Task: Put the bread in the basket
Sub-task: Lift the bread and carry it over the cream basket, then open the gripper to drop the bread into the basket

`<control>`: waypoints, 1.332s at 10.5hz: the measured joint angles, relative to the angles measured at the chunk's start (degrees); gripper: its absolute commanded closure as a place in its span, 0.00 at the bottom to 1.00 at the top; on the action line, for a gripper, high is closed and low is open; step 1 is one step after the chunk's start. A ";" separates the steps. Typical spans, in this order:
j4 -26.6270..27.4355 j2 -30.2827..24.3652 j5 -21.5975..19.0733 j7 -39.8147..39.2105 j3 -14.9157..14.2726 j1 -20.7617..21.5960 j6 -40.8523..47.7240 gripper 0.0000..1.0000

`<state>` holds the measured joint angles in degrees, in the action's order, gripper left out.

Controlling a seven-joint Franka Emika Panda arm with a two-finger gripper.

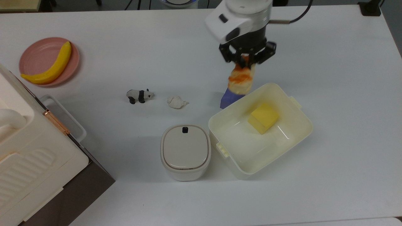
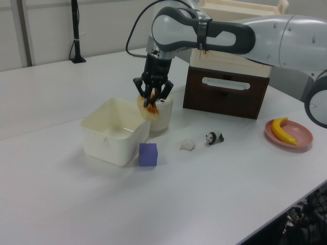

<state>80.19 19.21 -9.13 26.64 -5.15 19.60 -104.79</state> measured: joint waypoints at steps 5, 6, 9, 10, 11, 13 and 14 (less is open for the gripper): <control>-0.16 4.82 -0.03 15.78 0.03 -0.61 -9.92 0.00; -0.26 4.95 0.13 16.92 0.04 -0.57 -9.92 0.00; -1.54 3.59 1.83 11.59 0.04 -0.77 -4.87 0.00; -2.00 2.09 2.05 5.04 0.03 -1.19 1.08 0.00; -2.10 0.02 2.22 -2.39 0.01 -1.95 7.24 0.00; -1.67 -4.12 5.74 -13.97 -0.03 -3.87 16.37 0.00; -0.61 -5.92 7.52 -16.82 -0.05 -4.68 18.18 0.00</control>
<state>79.58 13.29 -1.61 9.82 -5.20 14.92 -86.62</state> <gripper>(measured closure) 0.000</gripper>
